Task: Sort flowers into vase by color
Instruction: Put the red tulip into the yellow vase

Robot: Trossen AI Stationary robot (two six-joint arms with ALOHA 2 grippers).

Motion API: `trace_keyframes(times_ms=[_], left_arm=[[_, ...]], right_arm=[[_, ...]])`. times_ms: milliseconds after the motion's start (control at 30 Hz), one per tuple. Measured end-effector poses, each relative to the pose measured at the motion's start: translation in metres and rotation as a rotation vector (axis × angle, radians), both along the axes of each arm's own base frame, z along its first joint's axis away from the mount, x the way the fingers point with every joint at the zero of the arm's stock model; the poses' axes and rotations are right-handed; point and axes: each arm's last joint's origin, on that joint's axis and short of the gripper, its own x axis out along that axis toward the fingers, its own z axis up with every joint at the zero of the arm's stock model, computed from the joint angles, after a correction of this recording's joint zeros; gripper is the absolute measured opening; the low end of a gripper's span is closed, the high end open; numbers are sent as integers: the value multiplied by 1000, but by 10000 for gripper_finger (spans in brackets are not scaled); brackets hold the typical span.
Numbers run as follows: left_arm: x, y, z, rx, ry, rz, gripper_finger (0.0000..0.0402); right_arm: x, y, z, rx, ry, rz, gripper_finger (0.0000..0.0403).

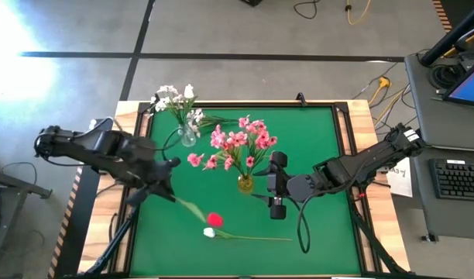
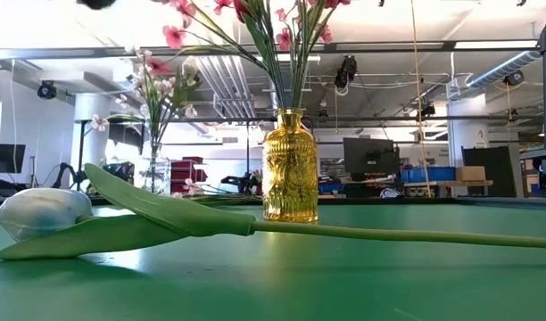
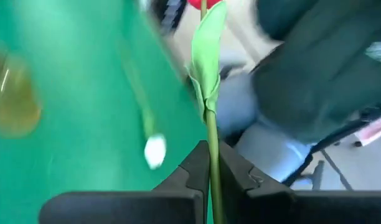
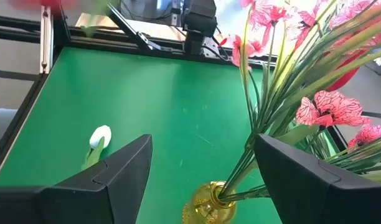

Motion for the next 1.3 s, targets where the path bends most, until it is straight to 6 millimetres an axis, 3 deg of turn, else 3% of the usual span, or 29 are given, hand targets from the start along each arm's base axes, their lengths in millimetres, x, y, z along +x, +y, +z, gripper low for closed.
trace_keyframes(times_ms=[100, 200, 433, 567, 733, 867, 1133, 1300], left_arm=[[0, -6, 12, 11, -165, -37, 0], [5, -9, 23, 49, -316, 33, 0], [32, -14, 33, 152, -559, 122, 0], [55, -21, 30, 184, -633, 109, 0], [85, -31, 16, 234, -675, 85, 0], [102, -36, 8, 240, -694, 84, 0], [113, -39, 4, 228, -728, 96, 0], [117, -40, 4, 226, -753, 120, 0]], right_arm=[[0, 0, 0, -23, 0, 13, 276], [2, 1, -2, -41, -16, 27, 276], [8, 5, -4, -87, -131, 76, 276], [10, 8, 3, -85, -211, 107, 276], [16, 15, 14, -67, -346, 265, 276], [26, 21, 12, -93, -420, 304, 276], [40, 27, 7, -143, -507, 308, 272], [45, 29, 6, -177, -560, 309, 238]])
